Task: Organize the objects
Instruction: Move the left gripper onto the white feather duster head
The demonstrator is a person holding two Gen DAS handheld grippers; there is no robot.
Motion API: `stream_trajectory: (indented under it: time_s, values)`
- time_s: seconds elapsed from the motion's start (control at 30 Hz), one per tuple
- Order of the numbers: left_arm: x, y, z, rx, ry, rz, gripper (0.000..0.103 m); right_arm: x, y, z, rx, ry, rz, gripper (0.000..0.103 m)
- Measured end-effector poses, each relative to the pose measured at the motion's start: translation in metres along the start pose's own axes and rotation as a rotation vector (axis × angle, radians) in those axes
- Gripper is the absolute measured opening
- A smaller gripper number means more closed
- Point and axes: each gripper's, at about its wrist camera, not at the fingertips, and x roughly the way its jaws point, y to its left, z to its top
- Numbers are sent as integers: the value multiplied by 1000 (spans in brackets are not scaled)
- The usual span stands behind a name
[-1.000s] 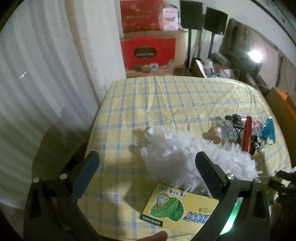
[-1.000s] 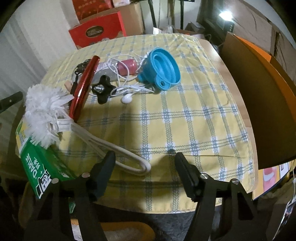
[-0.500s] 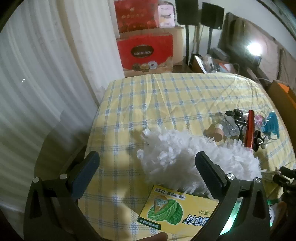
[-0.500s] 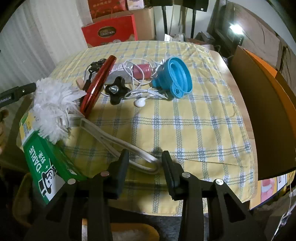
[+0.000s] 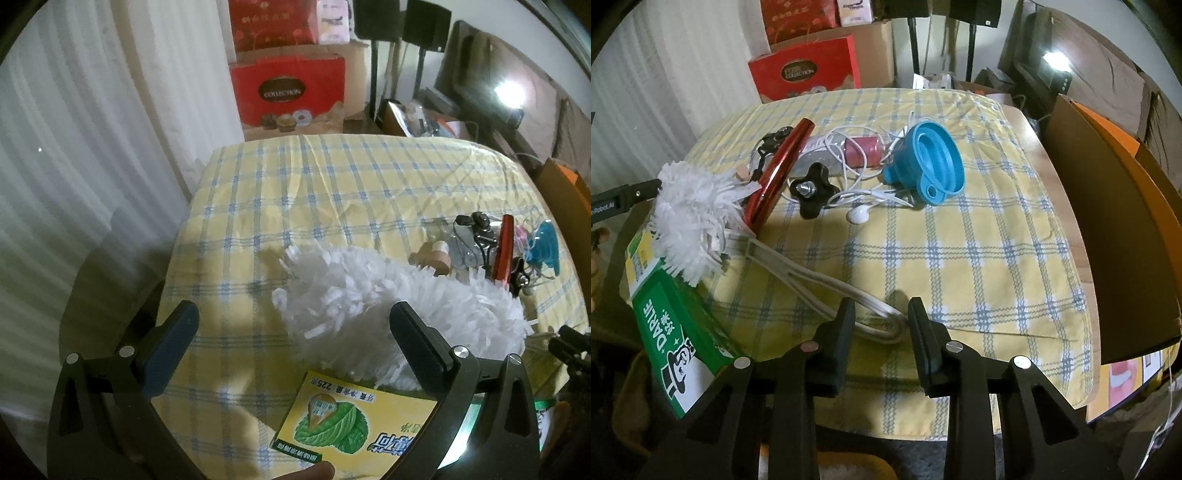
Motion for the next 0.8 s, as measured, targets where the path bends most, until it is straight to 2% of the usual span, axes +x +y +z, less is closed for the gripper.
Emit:
stream_trajectory:
  time_s: [0.1,0.2,0.3,0.4,0.6,0.63,0.7,0.8]
  values:
    - [2,-4,2,15,9,-40,103,1,-1,0,3,-5,0,29]
    - [5,-18,2,97,38,-80,103,1,-2,1,2,-6,0,29]
    - [9,-40,1,202,55,-57,103,1,-2,1,0,-9,-1,29]
    - [11,-52,-1,245,49,-24,103,2,-3,1,3,-11,-1,29]
    - [20,-47,0,211,69,-72,101,2,-2,1,3,-14,-6,30]
    - [21,-45,1,195,81,-92,99,2,-2,1,4,-15,-5,30]
    - [22,-40,1,159,111,-153,85,2,-2,0,5,-16,-4,30]
    - [25,-35,1,128,131,-206,79,2,-3,0,5,-23,-4,30]
